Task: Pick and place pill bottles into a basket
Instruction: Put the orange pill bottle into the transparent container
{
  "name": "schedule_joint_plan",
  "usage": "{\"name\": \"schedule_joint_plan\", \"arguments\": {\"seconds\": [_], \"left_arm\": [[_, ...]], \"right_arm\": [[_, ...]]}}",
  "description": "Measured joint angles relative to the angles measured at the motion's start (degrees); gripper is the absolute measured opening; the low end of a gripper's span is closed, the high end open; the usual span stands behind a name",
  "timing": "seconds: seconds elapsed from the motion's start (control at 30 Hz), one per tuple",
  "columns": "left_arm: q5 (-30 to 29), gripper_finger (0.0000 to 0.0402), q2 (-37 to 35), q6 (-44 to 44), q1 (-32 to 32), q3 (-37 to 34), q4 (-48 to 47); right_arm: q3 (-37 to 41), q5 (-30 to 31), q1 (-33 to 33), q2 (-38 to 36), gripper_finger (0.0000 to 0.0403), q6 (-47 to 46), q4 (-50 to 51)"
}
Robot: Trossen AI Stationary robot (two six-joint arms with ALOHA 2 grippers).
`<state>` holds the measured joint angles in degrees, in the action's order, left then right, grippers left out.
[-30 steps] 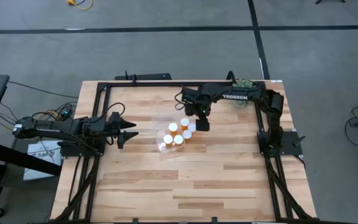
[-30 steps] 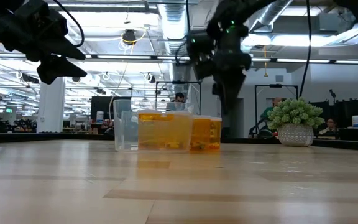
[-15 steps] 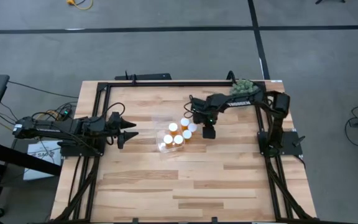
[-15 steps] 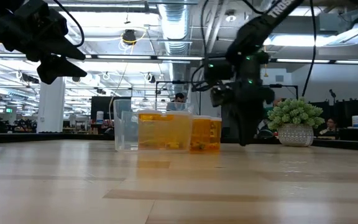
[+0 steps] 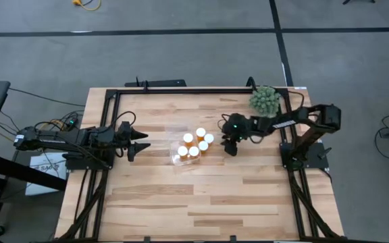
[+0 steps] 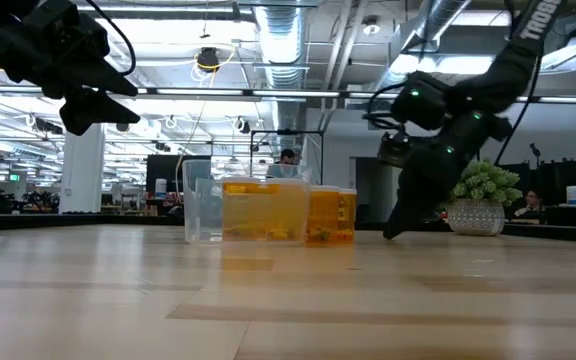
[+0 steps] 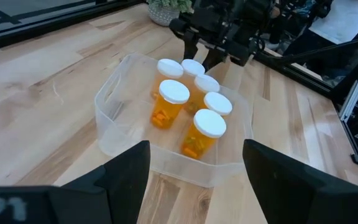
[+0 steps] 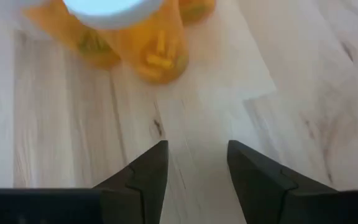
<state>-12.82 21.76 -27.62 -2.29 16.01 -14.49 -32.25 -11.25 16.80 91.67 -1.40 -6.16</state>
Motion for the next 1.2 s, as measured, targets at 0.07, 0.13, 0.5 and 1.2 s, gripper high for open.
{"name": "schedule_joint_plan", "arguments": {"seconds": [0.07, 0.13, 0.5, 1.2], "left_arm": [[0.0, 0.0247, 0.0, 0.0, 0.0, 0.0, 0.0], [-0.1, 0.0247, 0.0, 0.0, 0.0, 0.0, 0.0], [-0.1, 0.0247, 0.0, -0.2, 0.0, 0.0, 0.0], [0.0, 0.0247, 0.0, -0.6, 0.0, 0.0, -0.1]], "right_arm": [[2.6, 0.8, -0.6, 0.2, 0.0161, -2.0, -6.2], [3.9, 1.1, -1.1, 0.9, 0.0161, -2.9, -10.3], [3.3, 1.2, -3.0, 6.8, 0.0193, -2.2, -18.5], [-1.1, 7.1, -3.8, 7.3, 0.029, 3.4, -16.9]]}}
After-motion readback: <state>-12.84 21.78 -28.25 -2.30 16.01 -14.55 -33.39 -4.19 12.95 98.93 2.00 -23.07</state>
